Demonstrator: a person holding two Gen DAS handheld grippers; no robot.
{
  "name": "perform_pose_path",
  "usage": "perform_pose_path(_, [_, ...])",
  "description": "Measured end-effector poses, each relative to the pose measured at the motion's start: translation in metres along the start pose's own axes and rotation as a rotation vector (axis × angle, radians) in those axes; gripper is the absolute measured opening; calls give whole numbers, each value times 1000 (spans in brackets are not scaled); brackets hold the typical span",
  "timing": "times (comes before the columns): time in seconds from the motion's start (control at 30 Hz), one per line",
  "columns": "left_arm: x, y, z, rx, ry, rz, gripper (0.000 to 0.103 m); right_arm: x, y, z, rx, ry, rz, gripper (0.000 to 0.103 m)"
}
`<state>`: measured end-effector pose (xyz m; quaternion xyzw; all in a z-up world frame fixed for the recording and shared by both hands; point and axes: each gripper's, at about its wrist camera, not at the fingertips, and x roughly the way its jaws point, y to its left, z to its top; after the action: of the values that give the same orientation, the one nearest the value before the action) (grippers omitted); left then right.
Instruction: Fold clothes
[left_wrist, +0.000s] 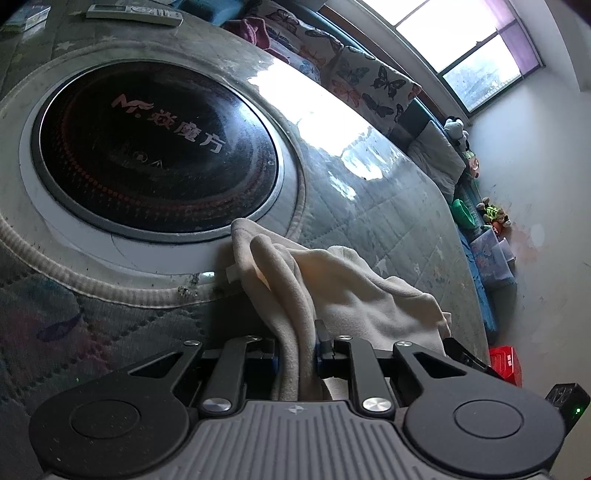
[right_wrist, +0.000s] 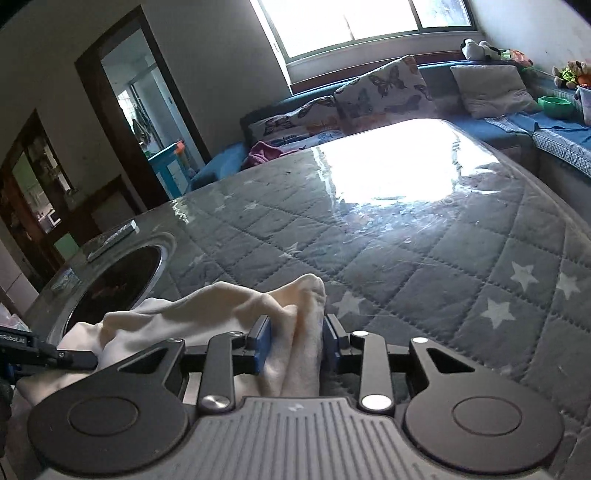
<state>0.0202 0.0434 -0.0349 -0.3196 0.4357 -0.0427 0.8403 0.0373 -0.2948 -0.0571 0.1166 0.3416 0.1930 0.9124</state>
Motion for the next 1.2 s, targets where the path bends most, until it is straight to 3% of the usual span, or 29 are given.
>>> perform_pose_path(0.07, [1, -1, 0, 9, -5, 4, 19, 3, 7, 0, -30, 6, 3, 28])
perform_pose_path(0.1, [1, -2, 0, 15, -8, 6, 19, 4, 10, 0, -44, 7, 2, 17])
perform_pose_path(0.17, [1, -4, -1, 32, -14, 12, 18, 7, 16, 0, -72, 1, -5, 12])
perform_pose_path(0.3, [-1, -11, -1, 90, -31, 21, 16, -5, 25, 0, -114, -41, -33, 10])
perform_pose_path(0.47, [-1, -37, 2, 186, -48, -37, 16, -38, 27, 3, -155, -134, -90, 10])
perform_pose_path(0.77, [40, -112, -7, 351, 4, -159, 16, -87, -16, 12, -138, -195, -305, 9])
perform_pose_path(0.93, [67, -153, -17, 441, 28, -214, 16, -104, -48, 19, -134, -202, -437, 1])
perform_pose_path(1.07, [87, -165, -24, 487, 28, -157, 17, -105, -75, 21, -79, -169, -483, 1])
perform_pose_path(1.2, [89, -154, -22, 468, 39, -119, 20, -105, -88, 13, -22, -147, -433, 6])
